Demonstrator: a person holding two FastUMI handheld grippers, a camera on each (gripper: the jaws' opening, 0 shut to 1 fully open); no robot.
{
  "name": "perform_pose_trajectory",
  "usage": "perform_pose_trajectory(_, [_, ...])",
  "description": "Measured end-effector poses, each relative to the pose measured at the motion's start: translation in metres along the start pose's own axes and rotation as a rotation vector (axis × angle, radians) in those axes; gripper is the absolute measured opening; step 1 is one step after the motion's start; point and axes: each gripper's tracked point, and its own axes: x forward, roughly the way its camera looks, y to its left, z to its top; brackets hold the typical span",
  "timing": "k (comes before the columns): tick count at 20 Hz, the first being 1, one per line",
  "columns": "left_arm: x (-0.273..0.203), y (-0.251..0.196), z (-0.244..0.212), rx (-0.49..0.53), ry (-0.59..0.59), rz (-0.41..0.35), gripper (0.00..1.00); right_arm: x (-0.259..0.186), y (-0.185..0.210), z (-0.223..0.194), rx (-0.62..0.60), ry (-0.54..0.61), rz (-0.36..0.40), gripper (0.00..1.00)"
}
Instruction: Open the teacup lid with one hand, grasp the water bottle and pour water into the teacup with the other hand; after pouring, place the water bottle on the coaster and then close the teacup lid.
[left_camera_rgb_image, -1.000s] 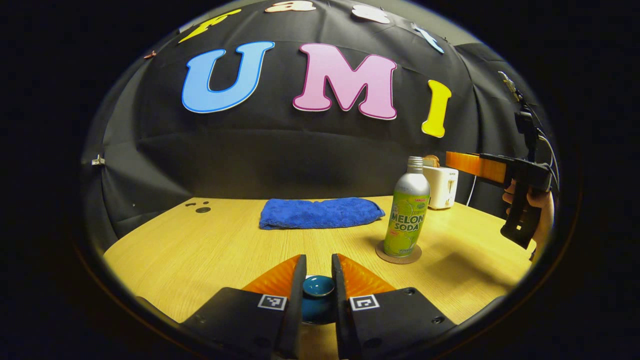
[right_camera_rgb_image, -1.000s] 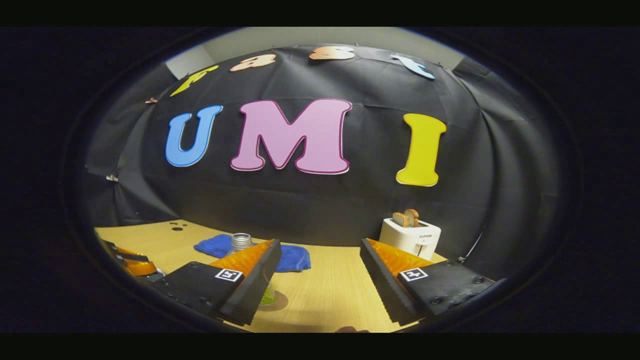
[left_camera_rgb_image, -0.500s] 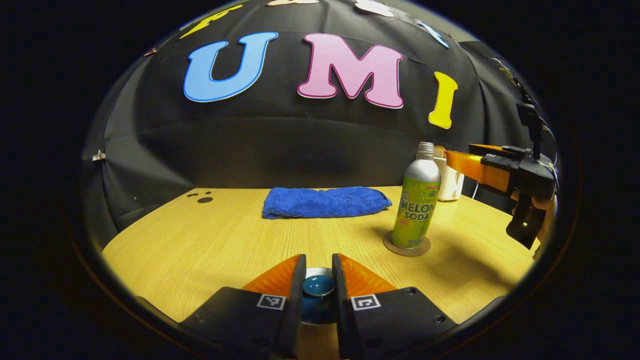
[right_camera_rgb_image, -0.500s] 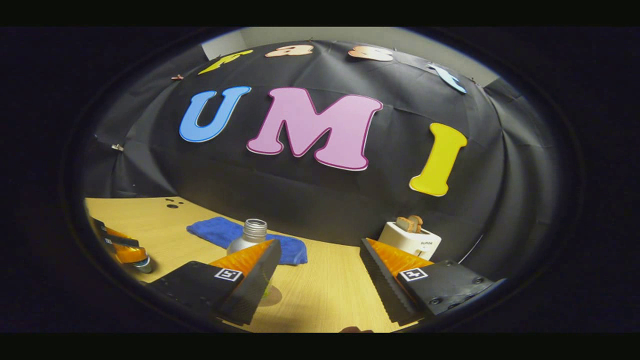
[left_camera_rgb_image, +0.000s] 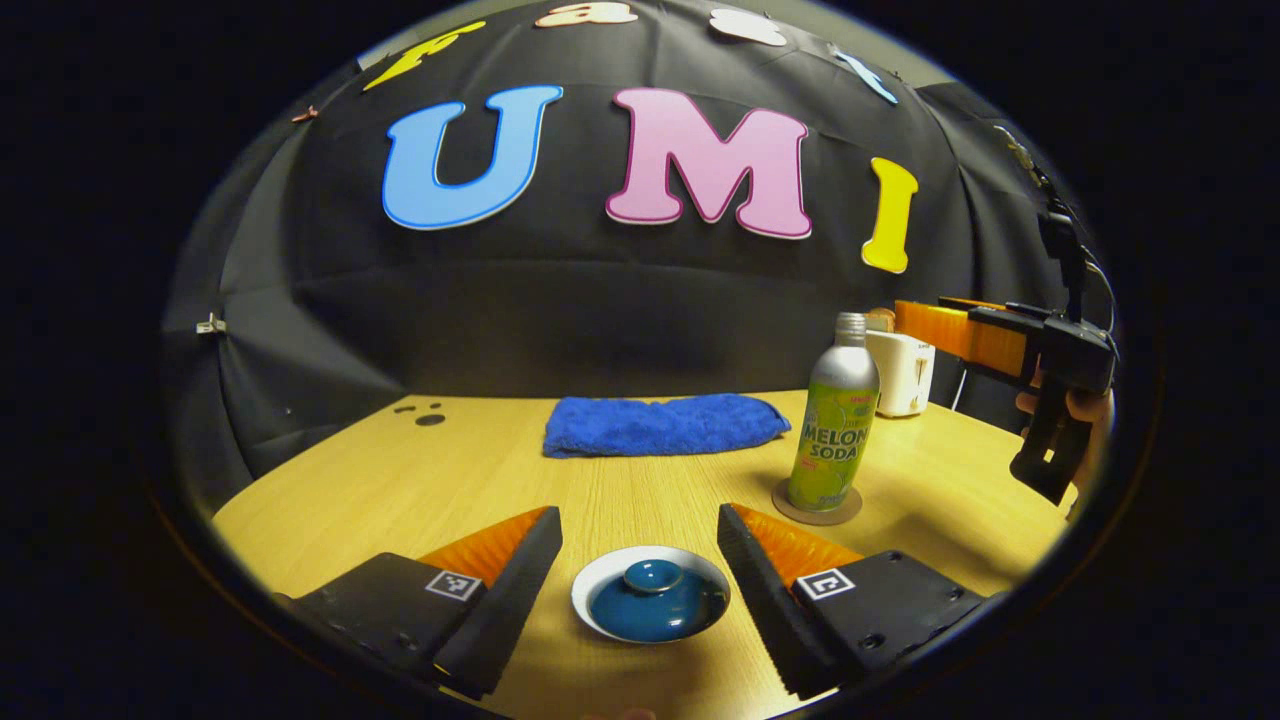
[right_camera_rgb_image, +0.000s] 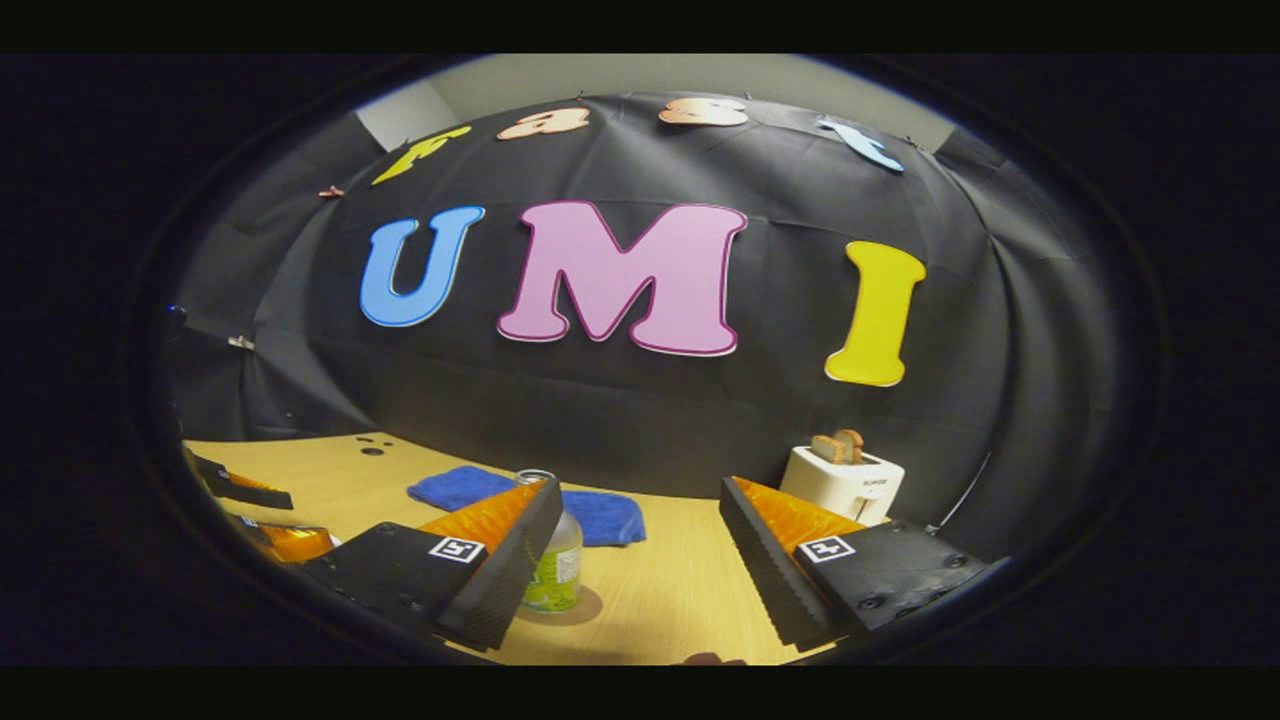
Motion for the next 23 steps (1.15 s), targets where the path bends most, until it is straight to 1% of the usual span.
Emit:
perform_pose_trajectory(1, [-0.005,-0.002,0.006,0.007,-0.018,-0.002,0.98,-0.001,0.001,0.004,0.000,-0.011,0.001,0.98])
perform_pose_trajectory(3, [-0.019,0.001,0.017,0.015,-0.059,0.019,0.98,-0.005,0.005,0.010,0.005,-0.028,0.012,0.98])
perform_pose_trajectory(4, [-0.026,0.002,0.024,0.012,-0.080,0.030,0.98,-0.007,0.010,0.014,0.018,-0.036,0.028,0.98])
perform_pose_trajectory(6, [-0.044,0.002,0.036,-0.002,-0.120,0.046,0.98,-0.015,0.026,0.024,0.080,-0.058,0.087,0.98])
perform_pose_trajectory(8, [-0.066,0.007,0.047,-0.014,-0.164,0.068,0.98,-0.031,0.034,0.014,0.129,-0.019,0.143,0.98])
perform_pose_trajectory(9, [-0.078,0.011,0.052,-0.013,-0.184,0.086,0.98,-0.042,0.033,0.009,0.132,0.003,0.153,0.98])
perform_pose_trajectory(11, [-0.101,0.017,0.064,0.001,-0.220,0.119,0.98,-0.065,0.016,0.009,0.120,0.026,0.119,0.96])
perform_pose_trajectory(13, [-0.123,0.018,0.072,0.012,-0.247,0.132,0.98,-0.096,0.004,0.016,0.137,0.014,0.096,0.98])
perform_pose_trajectory(14, [-0.133,0.016,0.074,0.013,-0.255,0.125,0.98,-0.111,0.000,0.019,0.149,0.007,0.090,0.96])
perform_pose_trajectory(15, [-0.142,0.013,0.071,0.007,-0.255,0.116,0.98,-0.128,-0.006,0.020,0.159,-0.001,0.078,0.98])
perform_pose_trajectory(16, [-0.152,0.010,0.067,0.001,-0.256,0.103,0.98,-0.152,-0.014,0.027,0.163,-0.013,0.059,0.96])
perform_pose_trajectory(18, [-0.171,0.007,0.054,-0.011,-0.250,0.086,0.98,-0.187,-0.026,0.023,0.151,-0.029,0.018,0.98])
perform_pose_trajectory(19, [-0.179,0.003,0.047,-0.027,-0.245,0.073,0.98,-0.204,-0.029,0.019,0.132,-0.029,0.003,0.95])
perform_pose_trajectory(21, [-0.193,-0.005,0.037,-0.050,-0.230,0.044,0.98,-0.232,-0.035,0.009,0.094,-0.015,-0.030,0.97])
perform_pose_trajectory(23, [-0.204,-0.005,0.033,-0.038,-0.220,0.050,0.98,-0.254,-0.040,0.004,0.091,-0.006,-0.053,0.97])
